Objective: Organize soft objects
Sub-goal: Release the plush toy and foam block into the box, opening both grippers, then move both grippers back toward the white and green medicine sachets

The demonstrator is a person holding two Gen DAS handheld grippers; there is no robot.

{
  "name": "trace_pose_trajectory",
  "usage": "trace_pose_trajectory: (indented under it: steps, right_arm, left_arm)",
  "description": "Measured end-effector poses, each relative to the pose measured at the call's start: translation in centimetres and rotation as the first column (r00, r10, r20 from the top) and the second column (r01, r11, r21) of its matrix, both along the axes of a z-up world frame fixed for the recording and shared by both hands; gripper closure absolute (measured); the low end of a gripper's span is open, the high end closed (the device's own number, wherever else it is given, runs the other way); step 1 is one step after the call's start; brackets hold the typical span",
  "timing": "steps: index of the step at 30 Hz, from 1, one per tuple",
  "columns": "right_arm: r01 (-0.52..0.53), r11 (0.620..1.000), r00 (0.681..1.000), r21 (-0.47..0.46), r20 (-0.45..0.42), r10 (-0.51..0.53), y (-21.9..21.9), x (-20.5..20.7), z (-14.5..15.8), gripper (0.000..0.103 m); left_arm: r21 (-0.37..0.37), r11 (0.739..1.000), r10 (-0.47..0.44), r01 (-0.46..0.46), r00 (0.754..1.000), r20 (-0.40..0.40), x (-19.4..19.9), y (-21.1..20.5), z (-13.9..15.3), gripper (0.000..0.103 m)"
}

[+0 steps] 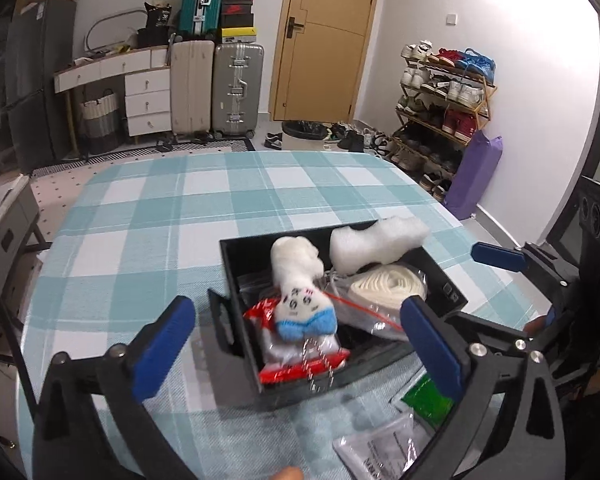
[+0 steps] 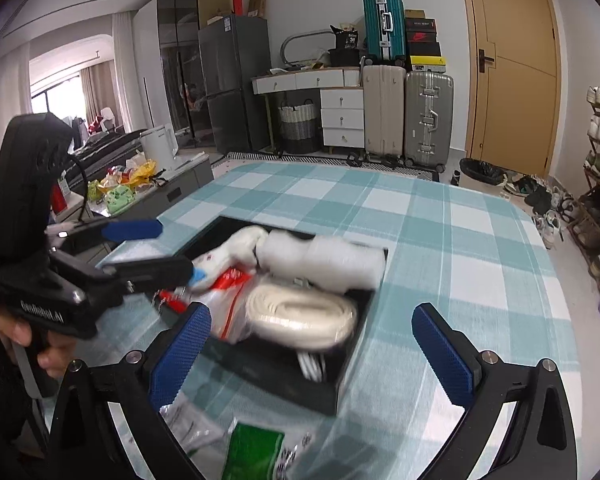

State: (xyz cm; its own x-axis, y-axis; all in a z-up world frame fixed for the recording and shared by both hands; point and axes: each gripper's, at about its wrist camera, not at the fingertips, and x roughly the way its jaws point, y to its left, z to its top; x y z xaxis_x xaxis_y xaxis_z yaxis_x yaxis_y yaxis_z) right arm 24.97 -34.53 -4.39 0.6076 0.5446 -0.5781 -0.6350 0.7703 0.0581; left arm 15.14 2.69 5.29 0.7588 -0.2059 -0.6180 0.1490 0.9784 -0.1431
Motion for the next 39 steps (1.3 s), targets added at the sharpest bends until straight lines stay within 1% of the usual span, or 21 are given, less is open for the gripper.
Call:
trace_pose_trajectory:
  steps: [3,8,11,14,16,19,23,26,30,33,37,39]
  right_arm:
    - [0.0,1.0,1.0,0.001,-0.007,0.0,-0.5,-1.1,-0.2,0.001]
    - [0.013,1.0,1.0,-0.025,-0.005,-0.013,-0.9,-2.6,-0.5,0.001]
    - [0.008,0.999,0.999,-0.037,-0.031,-0.009,-1.2,-3.2,-1.1,0.001]
    - [-0.005,0.998,0.999,-0.06,-0.047,0.002,-1.2,-3.7,-1.9,0.001]
    - [-0.016,0.997,0.998,-0.081,-0.068,0.011,-1.1,-3.7,-2.4,0.001]
    - [-0.025,0.992,0.996,-0.123,-0.091,0.014,-0.9,-3.6,-3.1,0.001]
    - [-0.056,0.983,0.995,-0.175,-0.096,0.039,-0.8,-4.0,-3.9,0.001]
    - [-0.083,0.976,0.992,-0.2,-0.108,0.063,-0.9,-4.1,-4.3,0.001]
    - [-0.101,0.972,0.989,-0.212,-0.13,0.075,-1.2,-4.1,-4.9,0.001]
    - [-0.122,0.967,0.986,-0.222,-0.14,0.092,-1.3,-4.1,-5.2,0.001]
    - [-0.132,0.963,0.983,-0.236,-0.153,0.098,-1.5,-4.2,-5.7,0.001]
    - [-0.132,0.963,0.983,-0.237,-0.157,0.096,-1.5,-4.1,-5.8,0.001]
  left_arm:
    - [0.008,1.0,0.011,-0.011,1.0,0.004,-1.0,0.1,0.0,0.0]
    - [0.029,0.999,0.029,-0.029,0.999,0.016,-3.0,0.0,0.0,0.0]
    - [0.059,0.998,0.027,-0.029,0.999,0.026,-4.1,-0.4,-0.1,0.0]
    - [0.086,0.996,0.025,-0.027,1.0,0.016,-4.7,-0.9,-0.5,0.0]
    - [0.083,0.996,0.027,-0.028,1.0,0.01,-4.9,-1.1,-0.8,0.0]
    - [0.075,0.997,0.017,-0.016,1.0,-0.015,-5.2,-1.6,-1.4,0.0]
    - [0.103,0.995,-0.011,0.017,0.998,-0.062,-5.4,-3.0,-2.6,0.0]
    - [0.101,0.994,-0.032,0.041,0.995,-0.096,-5.6,-3.9,-3.5,0.0]
    - [0.085,0.993,-0.068,0.079,0.989,-0.132,-5.9,-4.7,-4.3,0.0]
    - [0.081,0.993,-0.078,0.092,0.984,-0.159,-6.0,-5.3,-4.8,0.0]
    - [0.091,0.989,-0.096,0.113,0.98,-0.174,-6.1,-6.0,-5.3,0.0]
    - [0.097,0.988,-0.098,0.119,0.976,-0.196,-6.0,-6.2,-5.6,0.0]
